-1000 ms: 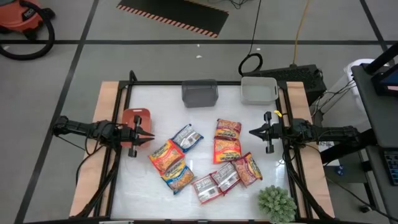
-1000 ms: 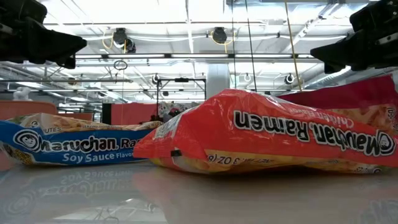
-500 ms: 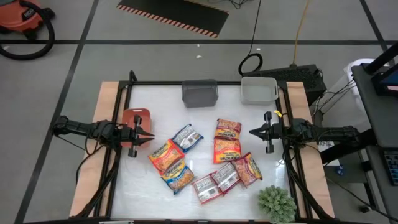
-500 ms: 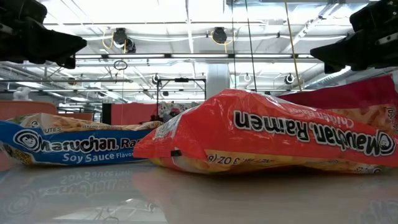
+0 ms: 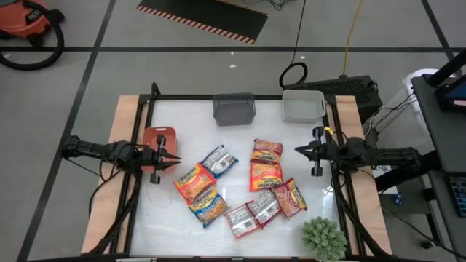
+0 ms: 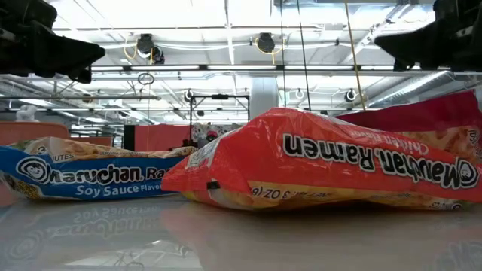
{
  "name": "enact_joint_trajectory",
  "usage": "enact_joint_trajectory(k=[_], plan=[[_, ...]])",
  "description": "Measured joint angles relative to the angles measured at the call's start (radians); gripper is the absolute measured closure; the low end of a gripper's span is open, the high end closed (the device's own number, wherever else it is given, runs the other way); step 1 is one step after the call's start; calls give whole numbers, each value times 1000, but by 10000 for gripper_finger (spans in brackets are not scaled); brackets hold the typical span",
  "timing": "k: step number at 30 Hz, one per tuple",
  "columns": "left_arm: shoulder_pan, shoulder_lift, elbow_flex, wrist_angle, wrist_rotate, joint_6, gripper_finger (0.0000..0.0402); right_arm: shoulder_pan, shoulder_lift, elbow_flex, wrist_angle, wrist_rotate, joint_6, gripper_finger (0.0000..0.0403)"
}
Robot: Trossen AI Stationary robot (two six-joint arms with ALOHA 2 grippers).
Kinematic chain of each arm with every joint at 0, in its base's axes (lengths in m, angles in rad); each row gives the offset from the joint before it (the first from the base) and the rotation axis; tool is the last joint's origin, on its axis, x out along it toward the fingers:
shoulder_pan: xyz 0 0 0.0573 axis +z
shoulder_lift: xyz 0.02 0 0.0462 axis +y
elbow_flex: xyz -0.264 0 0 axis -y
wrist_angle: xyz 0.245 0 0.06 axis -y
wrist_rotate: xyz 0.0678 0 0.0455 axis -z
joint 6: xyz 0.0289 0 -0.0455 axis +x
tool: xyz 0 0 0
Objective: Sort Maruchan noodles
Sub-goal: Put the top red noodle pack into the orange bin
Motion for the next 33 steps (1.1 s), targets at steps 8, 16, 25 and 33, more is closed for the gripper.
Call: enact_joint_trajectory(k=[8, 16, 25, 33], plan=[[0, 0, 0, 0, 0, 0, 341, 0, 0, 0, 17, 0, 77, 403], [0, 0, 0, 0, 0, 0, 341, 3, 56, 46, 61, 6, 287, 403], [0, 0, 0, 1, 0, 0, 341, 3, 370, 387, -41, 27, 312, 403], [0, 0, 0, 16, -2, 0, 341, 30, 689, 789, -332, 28, 300, 403]])
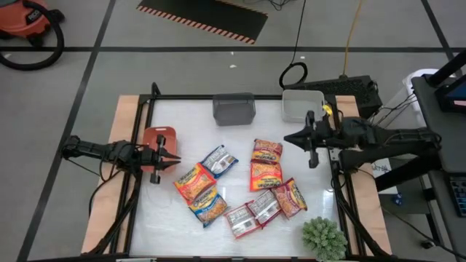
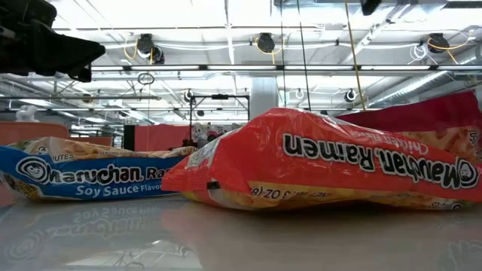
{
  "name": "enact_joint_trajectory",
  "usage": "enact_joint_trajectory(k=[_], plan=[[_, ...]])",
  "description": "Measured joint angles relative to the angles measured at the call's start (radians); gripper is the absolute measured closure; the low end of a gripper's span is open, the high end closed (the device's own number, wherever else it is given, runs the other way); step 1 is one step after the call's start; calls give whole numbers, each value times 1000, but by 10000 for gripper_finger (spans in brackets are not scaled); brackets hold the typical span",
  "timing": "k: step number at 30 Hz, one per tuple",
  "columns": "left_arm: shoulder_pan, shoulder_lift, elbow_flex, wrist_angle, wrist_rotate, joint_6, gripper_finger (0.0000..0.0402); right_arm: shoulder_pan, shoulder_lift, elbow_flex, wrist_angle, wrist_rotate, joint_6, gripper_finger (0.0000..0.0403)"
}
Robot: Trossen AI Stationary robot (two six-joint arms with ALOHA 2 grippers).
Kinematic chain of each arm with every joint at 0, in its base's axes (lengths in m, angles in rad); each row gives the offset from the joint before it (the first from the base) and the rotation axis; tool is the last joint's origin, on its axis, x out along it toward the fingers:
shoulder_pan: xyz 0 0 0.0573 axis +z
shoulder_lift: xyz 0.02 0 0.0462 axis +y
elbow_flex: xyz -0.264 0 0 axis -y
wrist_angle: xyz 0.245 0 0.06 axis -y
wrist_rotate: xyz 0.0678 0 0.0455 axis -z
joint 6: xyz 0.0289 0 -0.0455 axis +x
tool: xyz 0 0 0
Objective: Sort Maruchan noodles
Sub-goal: Put the top red noodle pack into the orange bin
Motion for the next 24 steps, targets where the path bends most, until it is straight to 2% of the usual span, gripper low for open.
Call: enact_joint_trajectory(k=[2, 7, 11, 19, 24], plan=[[0, 0, 0, 2, 0, 0, 341, 9, 59, 87, -80, 13, 17, 403], [0, 0, 0, 4, 0, 0, 341, 48, 175, 275, -306, 128, 74, 403], [0, 0, 0, 5, 0, 0, 341, 95, 237, 336, -377, 156, 128, 403], [0, 0, 0, 6, 3, -67, 341, 212, 285, 237, -297, 164, 213, 403], [0, 0, 0, 6, 3, -96, 341, 288, 303, 98, -174, 268, 286, 403]])
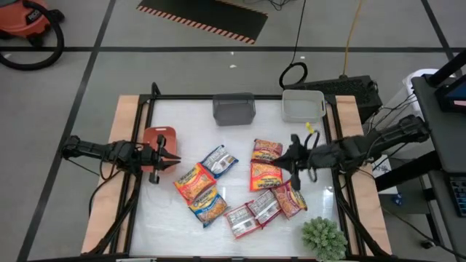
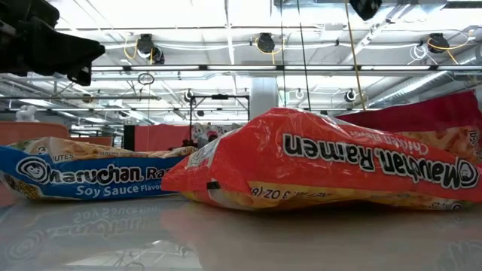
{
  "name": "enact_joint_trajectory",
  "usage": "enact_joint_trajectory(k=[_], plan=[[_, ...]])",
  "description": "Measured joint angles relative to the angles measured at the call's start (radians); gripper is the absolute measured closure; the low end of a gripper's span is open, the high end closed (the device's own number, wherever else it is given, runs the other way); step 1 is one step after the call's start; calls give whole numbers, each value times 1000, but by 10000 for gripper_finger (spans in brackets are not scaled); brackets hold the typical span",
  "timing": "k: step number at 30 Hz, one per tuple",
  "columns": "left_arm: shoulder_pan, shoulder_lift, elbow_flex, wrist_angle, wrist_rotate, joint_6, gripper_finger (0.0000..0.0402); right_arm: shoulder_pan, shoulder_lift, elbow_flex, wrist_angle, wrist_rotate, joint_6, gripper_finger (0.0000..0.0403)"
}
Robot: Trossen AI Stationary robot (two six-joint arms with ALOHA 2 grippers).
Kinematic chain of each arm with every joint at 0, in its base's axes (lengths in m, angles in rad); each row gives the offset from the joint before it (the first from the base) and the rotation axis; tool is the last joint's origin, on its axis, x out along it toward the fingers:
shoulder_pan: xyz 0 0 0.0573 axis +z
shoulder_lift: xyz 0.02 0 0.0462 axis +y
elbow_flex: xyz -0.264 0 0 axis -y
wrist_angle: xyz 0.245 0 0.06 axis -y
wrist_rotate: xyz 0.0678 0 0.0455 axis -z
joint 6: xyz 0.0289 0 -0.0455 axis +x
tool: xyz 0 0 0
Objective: Sort Maruchan noodles
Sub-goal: Put the top red noodle pack into the orange bin
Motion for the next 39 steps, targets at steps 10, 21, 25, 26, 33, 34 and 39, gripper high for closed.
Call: enact_joint_trajectory(k=[10, 21, 25, 26, 33, 34, 39], plan=[[-47, 0, 0, 10, 58, -198, 341, 46, 23, -111, 82, 17, 79, 403], [-62, 86, 107, 24, 35, -192, 341, 35, 67, -111, 3, 19, 103, 403], [-64, 206, 201, 13, 29, -195, 341, 35, 104, -111, -9, 16, 142, 403], [-68, 243, 231, 11, 26, -195, 341, 35, 116, -111, -13, 16, 157, 403], [-124, 513, 450, -94, -53, -173, 341, 35, 200, -111, -112, -11, 272, 403], [-134, 558, 487, -131, -76, -181, 341, 35, 211, -111, -121, -11, 287, 403], [-159, 773, 680, -297, -145, -227, 341, 37, 248, -111, -154, -12, 336, 403]])
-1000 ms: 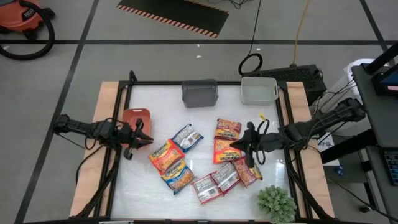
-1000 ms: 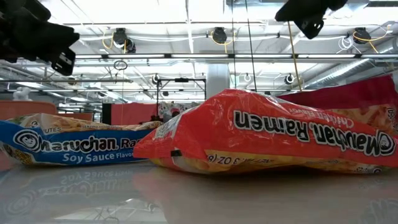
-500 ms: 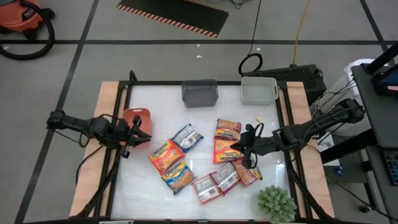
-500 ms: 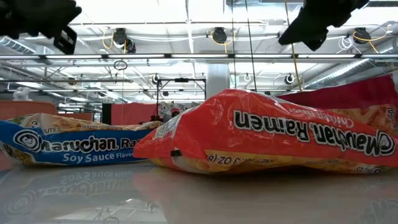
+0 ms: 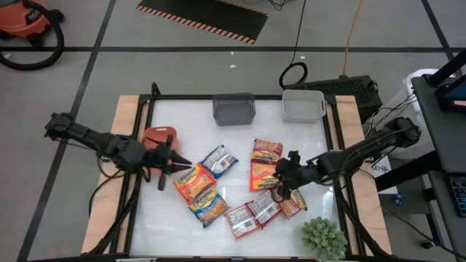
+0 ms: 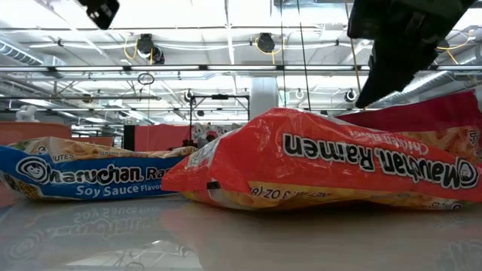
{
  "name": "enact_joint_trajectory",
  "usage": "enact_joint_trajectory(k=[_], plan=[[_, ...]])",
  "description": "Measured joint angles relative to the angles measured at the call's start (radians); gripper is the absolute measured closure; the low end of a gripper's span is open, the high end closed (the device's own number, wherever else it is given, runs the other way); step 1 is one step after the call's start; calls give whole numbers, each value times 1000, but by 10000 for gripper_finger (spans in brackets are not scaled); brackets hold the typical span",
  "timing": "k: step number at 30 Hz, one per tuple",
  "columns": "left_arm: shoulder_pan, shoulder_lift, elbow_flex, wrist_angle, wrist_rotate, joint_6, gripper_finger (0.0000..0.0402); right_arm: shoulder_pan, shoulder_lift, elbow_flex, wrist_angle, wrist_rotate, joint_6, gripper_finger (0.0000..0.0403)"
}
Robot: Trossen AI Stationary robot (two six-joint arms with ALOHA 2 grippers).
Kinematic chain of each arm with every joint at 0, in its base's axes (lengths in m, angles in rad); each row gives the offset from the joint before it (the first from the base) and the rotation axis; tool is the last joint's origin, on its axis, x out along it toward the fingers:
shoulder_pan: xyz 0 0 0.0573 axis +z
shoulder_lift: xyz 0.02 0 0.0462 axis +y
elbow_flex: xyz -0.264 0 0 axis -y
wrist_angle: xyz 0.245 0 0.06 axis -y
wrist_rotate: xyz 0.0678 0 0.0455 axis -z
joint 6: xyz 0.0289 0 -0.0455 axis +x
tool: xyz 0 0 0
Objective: Sort Maruchan noodles
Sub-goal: Put the top red noodle pack into the orange bin
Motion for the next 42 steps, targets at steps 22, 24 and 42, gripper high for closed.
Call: enact_joint_trajectory(k=[22, 24, 42], plan=[[-5, 360, 195, -37, 8, 122, 341, 31, 75, 0, -71, 198, -209, 380], [-6, 360, 195, -47, 9, 100, 341, 27, 76, -12, -51, 213, -228, 362], [-115, 360, 195, -71, 9, 8, 341, -85, 76, -248, 249, 219, -423, 282]])
